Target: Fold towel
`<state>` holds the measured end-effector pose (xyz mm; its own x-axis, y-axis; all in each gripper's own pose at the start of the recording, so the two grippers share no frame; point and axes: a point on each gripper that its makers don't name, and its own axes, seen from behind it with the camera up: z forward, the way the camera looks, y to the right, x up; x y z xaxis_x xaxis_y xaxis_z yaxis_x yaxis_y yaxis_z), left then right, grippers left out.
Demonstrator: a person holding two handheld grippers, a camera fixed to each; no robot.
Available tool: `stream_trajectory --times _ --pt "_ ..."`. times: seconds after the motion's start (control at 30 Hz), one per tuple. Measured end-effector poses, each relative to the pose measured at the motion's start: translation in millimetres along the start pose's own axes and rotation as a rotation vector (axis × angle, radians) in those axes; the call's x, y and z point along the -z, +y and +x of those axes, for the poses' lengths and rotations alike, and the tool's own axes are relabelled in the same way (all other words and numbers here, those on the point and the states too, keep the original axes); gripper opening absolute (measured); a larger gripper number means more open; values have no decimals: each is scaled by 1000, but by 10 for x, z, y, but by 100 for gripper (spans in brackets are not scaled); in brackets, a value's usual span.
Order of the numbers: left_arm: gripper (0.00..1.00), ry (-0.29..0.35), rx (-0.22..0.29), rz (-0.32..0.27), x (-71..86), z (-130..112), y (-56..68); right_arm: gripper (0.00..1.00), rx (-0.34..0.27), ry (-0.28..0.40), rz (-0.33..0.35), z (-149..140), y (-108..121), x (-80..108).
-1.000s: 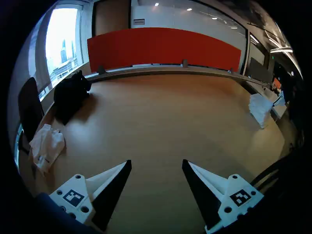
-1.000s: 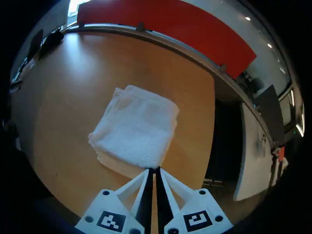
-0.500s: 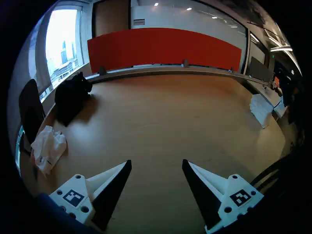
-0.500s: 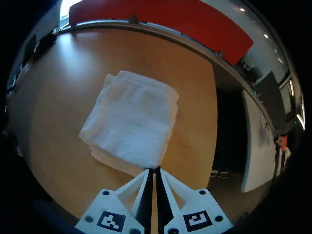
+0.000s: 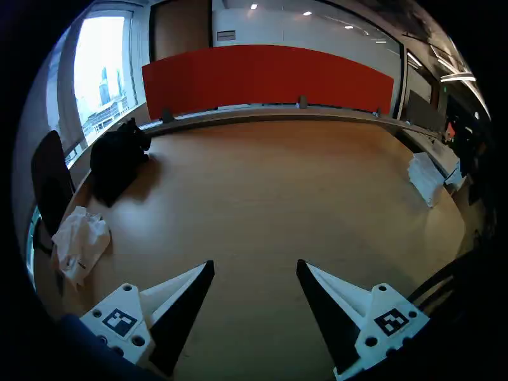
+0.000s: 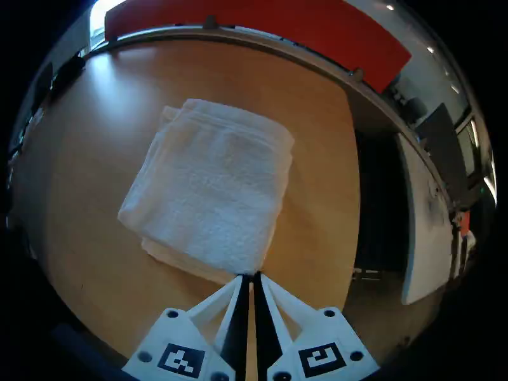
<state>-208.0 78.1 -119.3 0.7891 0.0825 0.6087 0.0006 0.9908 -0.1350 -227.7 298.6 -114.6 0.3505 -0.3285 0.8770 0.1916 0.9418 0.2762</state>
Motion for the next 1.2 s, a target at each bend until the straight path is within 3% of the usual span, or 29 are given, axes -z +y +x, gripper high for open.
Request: stream_trajectory --times 0.77,1.1,1.2 --pt "96 -4 1 7 42 -45 -34 8 -8 9 -28 -4 -3 -27" --pt "97 3 1 6 51 -31 -53 41 -9 22 -38 -13 -30 32" --pt "96 5 3 5 52 -29 -61 64 -16 35 -45 4 -37 60"
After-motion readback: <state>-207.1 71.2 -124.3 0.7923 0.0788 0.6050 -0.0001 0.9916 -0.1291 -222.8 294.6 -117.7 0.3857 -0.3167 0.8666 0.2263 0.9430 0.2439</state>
